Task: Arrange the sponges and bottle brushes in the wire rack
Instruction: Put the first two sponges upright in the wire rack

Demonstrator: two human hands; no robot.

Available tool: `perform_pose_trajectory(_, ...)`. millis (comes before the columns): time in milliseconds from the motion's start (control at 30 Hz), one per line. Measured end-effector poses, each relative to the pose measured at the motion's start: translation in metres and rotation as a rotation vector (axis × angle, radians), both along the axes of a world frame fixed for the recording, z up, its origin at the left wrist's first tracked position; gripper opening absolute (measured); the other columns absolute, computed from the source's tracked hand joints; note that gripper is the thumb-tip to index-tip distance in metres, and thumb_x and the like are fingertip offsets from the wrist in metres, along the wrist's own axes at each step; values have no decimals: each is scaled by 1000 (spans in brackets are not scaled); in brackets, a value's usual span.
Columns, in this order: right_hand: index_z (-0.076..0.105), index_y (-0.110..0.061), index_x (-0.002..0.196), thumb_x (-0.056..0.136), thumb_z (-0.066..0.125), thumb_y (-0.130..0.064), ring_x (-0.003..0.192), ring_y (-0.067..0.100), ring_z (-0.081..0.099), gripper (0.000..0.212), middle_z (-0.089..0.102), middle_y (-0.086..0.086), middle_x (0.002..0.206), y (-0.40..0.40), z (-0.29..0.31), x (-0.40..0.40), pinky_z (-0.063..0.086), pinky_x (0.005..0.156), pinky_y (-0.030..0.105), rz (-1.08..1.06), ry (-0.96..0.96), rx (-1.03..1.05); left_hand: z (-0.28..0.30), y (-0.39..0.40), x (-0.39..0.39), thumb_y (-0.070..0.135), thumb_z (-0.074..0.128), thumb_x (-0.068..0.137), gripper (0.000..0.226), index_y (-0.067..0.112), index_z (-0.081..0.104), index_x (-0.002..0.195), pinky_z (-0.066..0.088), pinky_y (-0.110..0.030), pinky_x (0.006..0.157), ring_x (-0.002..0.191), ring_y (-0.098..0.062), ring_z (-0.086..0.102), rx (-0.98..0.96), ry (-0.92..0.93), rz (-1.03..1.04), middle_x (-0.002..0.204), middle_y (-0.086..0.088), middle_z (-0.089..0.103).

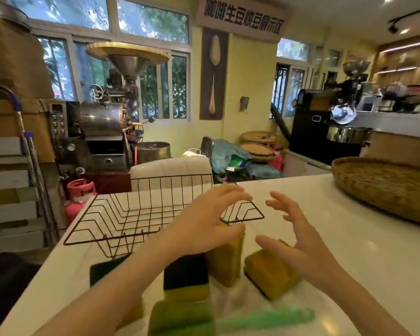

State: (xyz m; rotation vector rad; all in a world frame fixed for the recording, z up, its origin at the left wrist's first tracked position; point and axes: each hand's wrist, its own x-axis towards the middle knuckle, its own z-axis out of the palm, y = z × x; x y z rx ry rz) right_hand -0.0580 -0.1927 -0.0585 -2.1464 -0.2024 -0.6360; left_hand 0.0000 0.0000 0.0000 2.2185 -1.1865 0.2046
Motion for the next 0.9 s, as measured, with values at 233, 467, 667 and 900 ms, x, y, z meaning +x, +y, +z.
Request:
perform_pose_trajectory(233, 35, -41, 126, 52, 54, -69, 137, 8, 7, 81, 27, -12, 143, -6, -40, -9, 16, 114, 36, -109, 237, -323, -23, -6, -4, 20, 56, 77, 60, 35, 36, 131, 28, -25, 102, 130, -8, 27, 339, -1, -17, 144, 9, 32)
perform_pose_trajectory(467, 22, -35, 138, 50, 43, -68, 140, 24, 14, 96, 22, 3, 152, -10, -45, -13, 17, 114, 44, -134, 389, -675, -29, -10, -1, 12, 58, 77, 62, 36, 37, 130, 41, -32, 99, 122, -13, 41, 423, -77, 55, 137, 10, 43)
perform_pose_trajectory(667, 17, -29, 141, 64, 63, -52, 135, 29, 27, 92, 28, 7, 149, -8, -26, -10, 31, 107, 41, -119, 501, -818, -29, -7, -1, 12, 57, 79, 65, 36, 31, 134, 36, -38, 106, 128, -14, 37, 455, -87, 86, 139, 9, 41)
perform_pose_trajectory(900, 56, -25, 98, 53, 34, -58, 71, 23, 53, 60, 61, 2, 74, -16, -19, 3, 36, 60, 32, -192, 240, -568, -27, -5, 0, 14, 61, 78, 62, 35, 37, 131, 37, -35, 103, 123, -13, 42, 431, -99, 68, 133, 9, 48)
